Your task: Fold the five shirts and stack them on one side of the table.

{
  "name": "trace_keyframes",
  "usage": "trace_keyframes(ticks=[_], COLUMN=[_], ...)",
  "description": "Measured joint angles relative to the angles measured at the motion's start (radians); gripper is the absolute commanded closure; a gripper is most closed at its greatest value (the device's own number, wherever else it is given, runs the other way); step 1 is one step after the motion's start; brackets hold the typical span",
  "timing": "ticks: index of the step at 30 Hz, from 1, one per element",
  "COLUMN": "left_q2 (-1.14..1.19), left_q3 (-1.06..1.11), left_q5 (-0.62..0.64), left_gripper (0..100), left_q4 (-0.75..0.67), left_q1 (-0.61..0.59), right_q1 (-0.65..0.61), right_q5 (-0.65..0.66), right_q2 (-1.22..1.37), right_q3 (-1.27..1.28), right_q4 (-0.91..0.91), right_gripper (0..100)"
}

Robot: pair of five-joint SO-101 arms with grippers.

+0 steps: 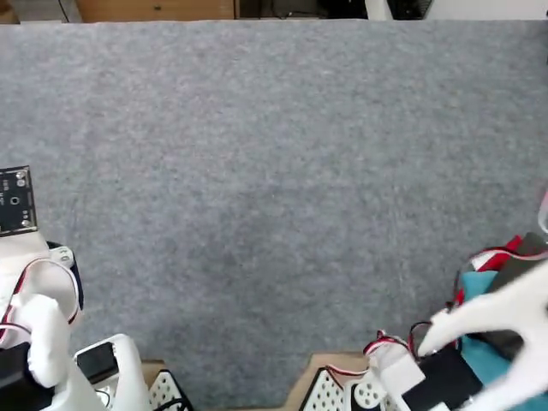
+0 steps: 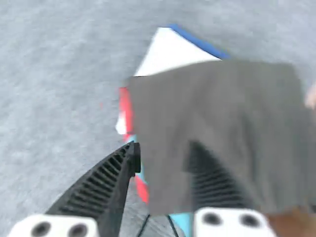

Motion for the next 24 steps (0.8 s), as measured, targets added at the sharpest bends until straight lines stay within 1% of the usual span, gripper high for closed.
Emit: trace_keyframes(ticks=[5,8,11,15,19,24], left_q2=[-0.006,-0.006,-0.014,-0.110,-0.258,-0.509], left_q3=[0.026,0.100,0.193,0.345,0.559,0.832], left_q5=[0.095,0.130,0.138,0.152,0.175,0.176], left_gripper=[98,98,98,98,98,98], left_q4=[0.000,-0.052,-0.135,-0.242,-0.381,-0.489], left_q1=[0.000,0.000,0.000,0.000,0.000,0.000], right_q1=[-0.215,-0.350,-0.496,-0.664,-0.736,-0.750], right_q5=[0.000,0.003,0.069,0.169,0.239,0.258], right_q2=[-0.037,-0.098,-0.170,-0.295,-0.434,-0.637], right_q3=[0.000,0.000,0.034,0.193,0.445,0.802], right_q4=[0.000,0.000,0.000,0.000,-0.038,-0.232], right_gripper=[99.3,99.3,99.3,99.3,99.3,99.3])
